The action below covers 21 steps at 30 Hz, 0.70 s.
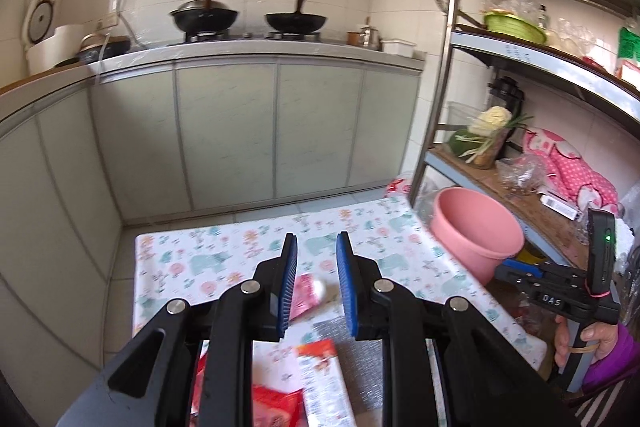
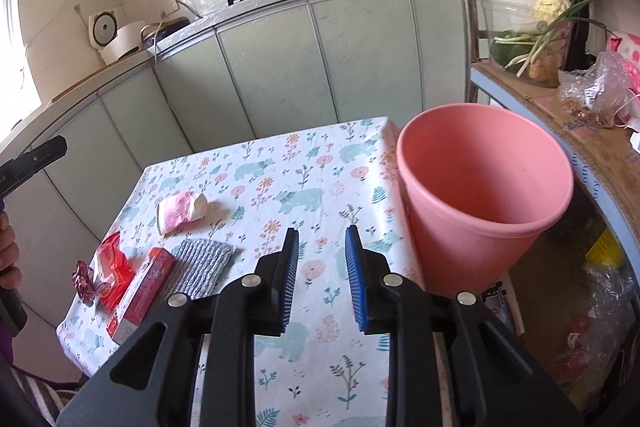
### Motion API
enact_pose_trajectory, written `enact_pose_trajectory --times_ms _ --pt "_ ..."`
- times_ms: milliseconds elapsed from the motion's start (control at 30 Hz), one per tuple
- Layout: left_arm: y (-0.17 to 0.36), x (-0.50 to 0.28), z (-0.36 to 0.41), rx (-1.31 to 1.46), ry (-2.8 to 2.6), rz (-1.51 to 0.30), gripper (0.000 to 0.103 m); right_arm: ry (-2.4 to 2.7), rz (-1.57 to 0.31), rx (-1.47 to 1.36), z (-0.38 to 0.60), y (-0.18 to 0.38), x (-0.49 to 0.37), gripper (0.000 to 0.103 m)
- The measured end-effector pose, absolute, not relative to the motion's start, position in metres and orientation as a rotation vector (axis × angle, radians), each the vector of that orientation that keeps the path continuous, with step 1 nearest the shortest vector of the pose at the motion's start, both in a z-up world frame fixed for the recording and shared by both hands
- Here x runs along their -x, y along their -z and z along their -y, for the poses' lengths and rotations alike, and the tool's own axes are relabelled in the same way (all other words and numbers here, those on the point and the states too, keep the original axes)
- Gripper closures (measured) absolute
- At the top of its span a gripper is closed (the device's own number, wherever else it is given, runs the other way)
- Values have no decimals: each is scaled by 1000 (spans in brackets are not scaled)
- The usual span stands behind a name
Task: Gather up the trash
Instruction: 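Move both open tools back over the trash on the table, then lower the left tool onto the crumpled maroon wrapper and close it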
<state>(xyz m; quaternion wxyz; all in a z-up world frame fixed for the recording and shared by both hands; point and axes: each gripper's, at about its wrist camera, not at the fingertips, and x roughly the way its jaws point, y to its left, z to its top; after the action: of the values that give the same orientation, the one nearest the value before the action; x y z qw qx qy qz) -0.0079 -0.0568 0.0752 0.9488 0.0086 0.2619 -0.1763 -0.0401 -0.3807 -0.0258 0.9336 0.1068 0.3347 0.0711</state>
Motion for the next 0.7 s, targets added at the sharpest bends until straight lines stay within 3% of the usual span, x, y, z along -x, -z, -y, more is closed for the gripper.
enact_pose_trajectory --times_ms 567,600,667,700 --pt "-29 30 -57 104 127 -681 83 -286 -758 -177 325 40 21 79" --pt "-24 33 -62 111 121 -697 81 -301 -759 -172 321 40 20 79" --pt "-15 38 -70 144 121 -724 64 -329 -762 -165 313 39 18 79" --pt "-10 40 -73 165 126 -740 64 -347 -764 -160 308 38 17 79"
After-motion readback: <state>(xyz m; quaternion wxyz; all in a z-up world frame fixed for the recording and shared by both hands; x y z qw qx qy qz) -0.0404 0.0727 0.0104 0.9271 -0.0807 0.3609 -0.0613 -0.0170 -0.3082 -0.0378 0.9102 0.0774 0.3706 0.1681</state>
